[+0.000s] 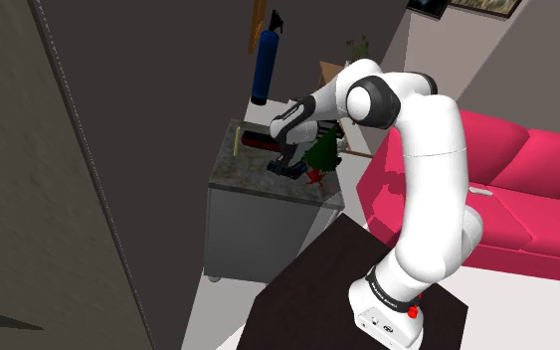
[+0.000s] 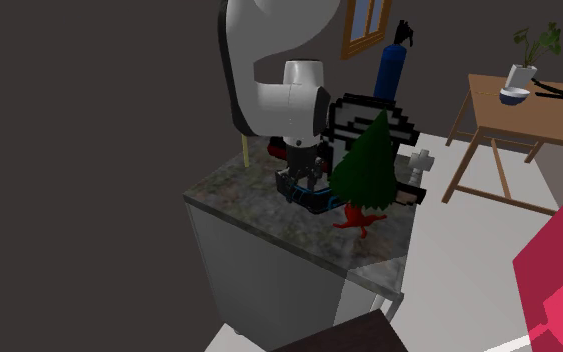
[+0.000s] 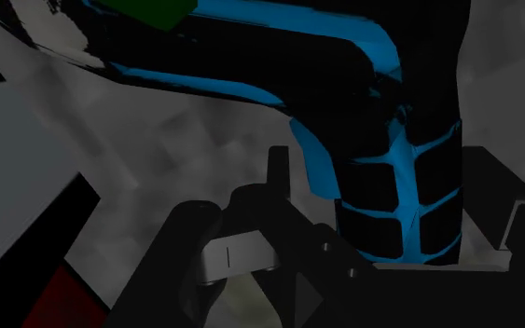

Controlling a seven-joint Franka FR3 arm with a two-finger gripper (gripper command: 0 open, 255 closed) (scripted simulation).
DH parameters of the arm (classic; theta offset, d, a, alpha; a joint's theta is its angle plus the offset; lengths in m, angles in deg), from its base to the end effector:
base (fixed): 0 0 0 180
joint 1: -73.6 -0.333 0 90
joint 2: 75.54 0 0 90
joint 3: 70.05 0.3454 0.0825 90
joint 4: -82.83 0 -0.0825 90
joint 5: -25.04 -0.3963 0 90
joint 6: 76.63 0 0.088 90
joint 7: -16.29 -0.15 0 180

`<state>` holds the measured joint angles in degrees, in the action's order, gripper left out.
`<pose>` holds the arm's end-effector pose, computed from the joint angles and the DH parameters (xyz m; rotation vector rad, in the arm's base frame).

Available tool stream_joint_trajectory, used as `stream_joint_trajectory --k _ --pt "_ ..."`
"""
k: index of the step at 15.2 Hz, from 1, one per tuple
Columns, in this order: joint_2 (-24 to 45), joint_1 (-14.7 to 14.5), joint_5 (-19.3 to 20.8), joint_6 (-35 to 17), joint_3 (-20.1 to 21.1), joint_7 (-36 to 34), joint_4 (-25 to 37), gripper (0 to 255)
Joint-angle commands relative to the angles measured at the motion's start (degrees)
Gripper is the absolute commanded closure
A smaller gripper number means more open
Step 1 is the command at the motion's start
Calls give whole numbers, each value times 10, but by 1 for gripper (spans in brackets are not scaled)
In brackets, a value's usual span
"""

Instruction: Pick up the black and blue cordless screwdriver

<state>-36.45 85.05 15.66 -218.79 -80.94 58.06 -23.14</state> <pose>0.6121 -0.2448 0.1243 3.1158 0.3874 -0.0627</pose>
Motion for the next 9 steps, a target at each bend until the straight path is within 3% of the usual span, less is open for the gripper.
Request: stream_joint_trajectory --k 1,9 --pt "2 1 0 2 -1 -1 -2 255" --pt "-21 -2 5 21 -6 -4 -6 255"
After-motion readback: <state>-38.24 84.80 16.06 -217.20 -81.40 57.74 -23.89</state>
